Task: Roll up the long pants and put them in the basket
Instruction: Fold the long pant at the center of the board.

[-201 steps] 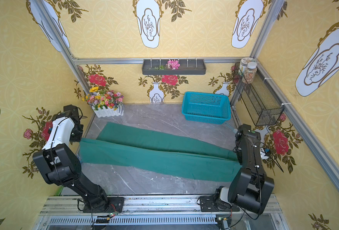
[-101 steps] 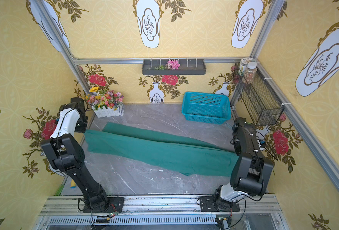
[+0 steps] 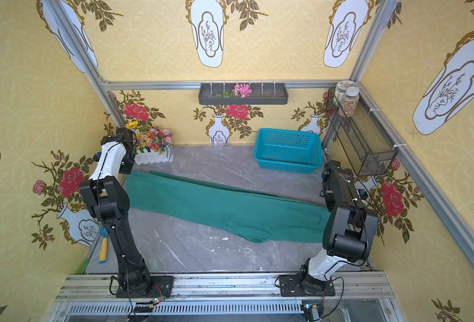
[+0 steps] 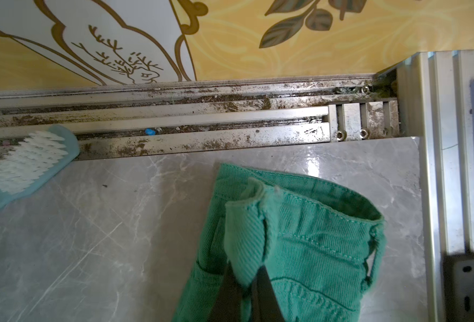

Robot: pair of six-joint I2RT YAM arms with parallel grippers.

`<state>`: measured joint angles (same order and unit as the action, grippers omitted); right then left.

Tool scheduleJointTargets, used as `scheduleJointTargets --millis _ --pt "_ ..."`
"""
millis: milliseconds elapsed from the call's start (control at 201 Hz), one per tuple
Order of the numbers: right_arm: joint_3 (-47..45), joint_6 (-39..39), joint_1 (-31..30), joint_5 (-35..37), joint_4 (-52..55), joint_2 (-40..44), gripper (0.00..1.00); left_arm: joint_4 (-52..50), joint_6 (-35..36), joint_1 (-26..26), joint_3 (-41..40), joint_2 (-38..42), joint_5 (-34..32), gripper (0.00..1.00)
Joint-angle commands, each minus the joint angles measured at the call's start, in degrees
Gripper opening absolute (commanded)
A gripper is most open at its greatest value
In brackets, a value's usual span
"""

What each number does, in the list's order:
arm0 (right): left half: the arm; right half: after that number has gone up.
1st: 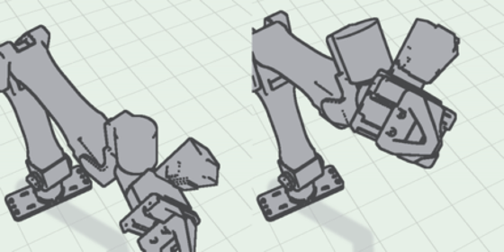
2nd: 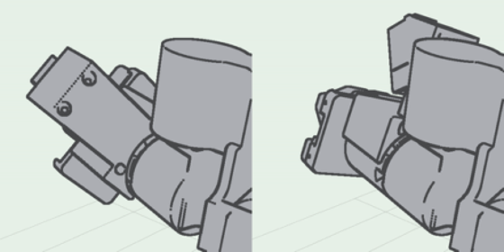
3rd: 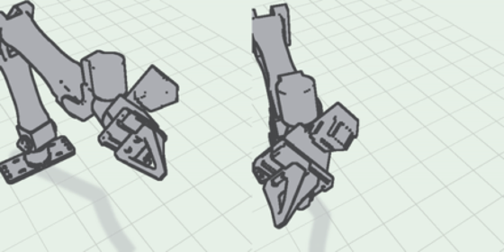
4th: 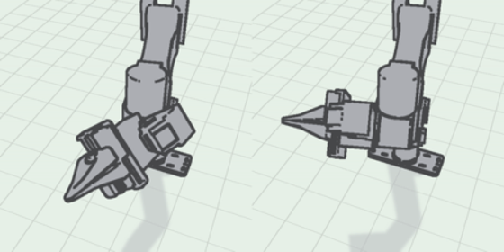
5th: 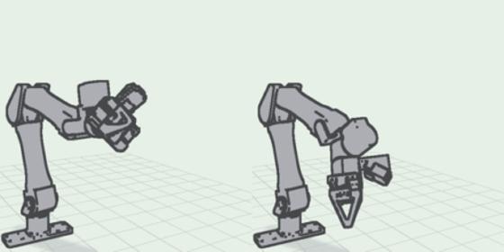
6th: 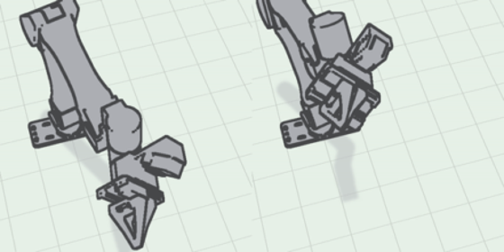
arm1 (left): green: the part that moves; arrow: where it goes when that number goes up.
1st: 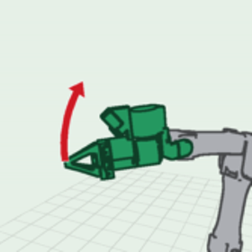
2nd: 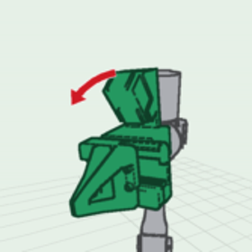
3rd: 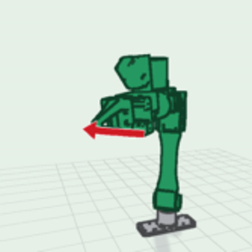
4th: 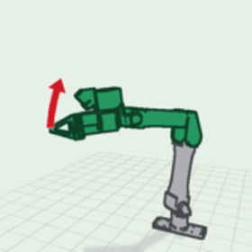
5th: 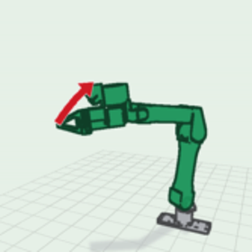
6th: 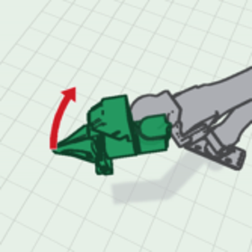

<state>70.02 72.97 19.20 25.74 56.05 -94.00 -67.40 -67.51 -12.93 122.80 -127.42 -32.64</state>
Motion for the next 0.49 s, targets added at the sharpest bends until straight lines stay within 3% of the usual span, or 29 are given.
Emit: scheduleJointTargets --millis 0,488 --pt "-0.6 -2.8 -0.1 8.2 -7.2 -0.6 0.00 3.2 -0.9 0.1 0.4 -1.4 -7.1 0.00" --pt "-3.2 -5.5 -1.4 7.5 -15.0 -5.2 0.00 8.9 -1.2 1.7 -4.1 -3.5 -5.7 0.00"
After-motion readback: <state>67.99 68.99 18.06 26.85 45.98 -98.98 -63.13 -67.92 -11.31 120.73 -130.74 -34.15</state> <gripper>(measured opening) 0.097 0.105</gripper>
